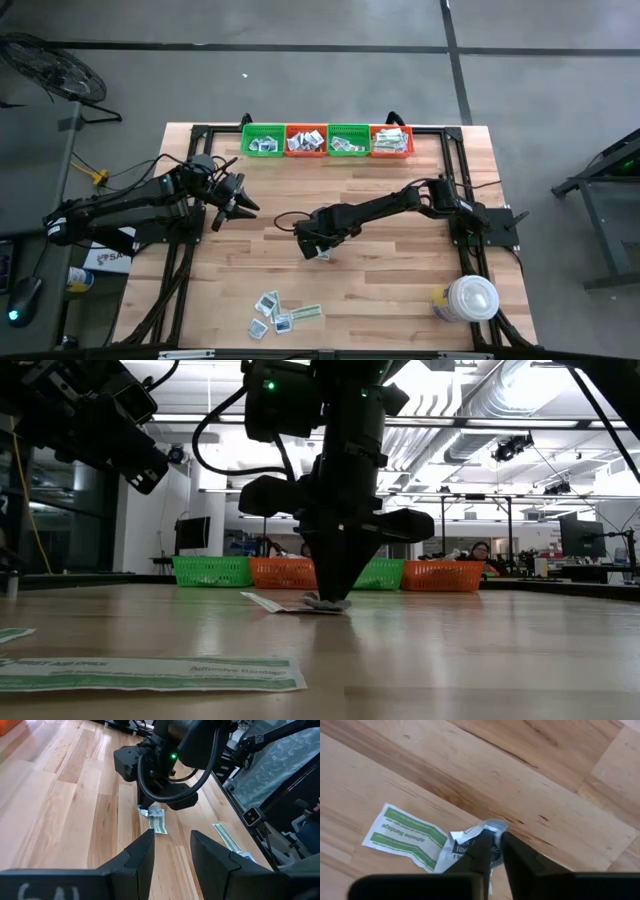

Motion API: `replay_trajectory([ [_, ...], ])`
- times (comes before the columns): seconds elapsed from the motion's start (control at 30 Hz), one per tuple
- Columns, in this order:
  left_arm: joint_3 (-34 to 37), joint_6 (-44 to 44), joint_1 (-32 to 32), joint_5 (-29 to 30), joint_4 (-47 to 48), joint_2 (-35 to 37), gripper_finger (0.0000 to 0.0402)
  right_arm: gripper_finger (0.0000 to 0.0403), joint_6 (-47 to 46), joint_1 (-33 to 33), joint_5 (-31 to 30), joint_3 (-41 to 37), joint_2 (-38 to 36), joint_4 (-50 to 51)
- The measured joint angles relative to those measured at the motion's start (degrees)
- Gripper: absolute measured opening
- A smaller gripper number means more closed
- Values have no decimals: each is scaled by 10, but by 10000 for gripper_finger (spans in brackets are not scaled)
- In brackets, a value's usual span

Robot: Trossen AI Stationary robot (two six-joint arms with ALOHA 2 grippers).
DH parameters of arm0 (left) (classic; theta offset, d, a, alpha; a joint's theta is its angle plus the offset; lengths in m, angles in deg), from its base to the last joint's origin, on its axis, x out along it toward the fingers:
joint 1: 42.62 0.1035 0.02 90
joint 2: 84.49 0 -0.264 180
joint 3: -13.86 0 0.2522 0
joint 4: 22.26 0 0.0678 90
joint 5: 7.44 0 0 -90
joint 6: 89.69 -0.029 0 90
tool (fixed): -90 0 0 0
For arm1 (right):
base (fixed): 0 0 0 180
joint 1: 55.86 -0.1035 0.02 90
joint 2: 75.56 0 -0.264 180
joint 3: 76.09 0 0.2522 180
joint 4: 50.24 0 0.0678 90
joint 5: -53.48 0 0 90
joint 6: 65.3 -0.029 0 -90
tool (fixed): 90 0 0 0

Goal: Pick & Place First Aid Supplies
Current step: Put the top gray towelette pack in the left orange bin

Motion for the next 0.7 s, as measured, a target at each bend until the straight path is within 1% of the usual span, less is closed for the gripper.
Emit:
replay_trajectory([
  [0.17, 0, 0, 0, 0, 0, 0, 124, 5, 11, 0, 0, 0, 0, 0],
  [0.43, 0, 0, 0, -4, 0, 0, 124, 1, 27, 0, -4, -1, -6, 0],
  [0.7, 0, 0, 0, -6, 0, 0, 124, 0, 36, -3, -57, -1, -45, -3],
])
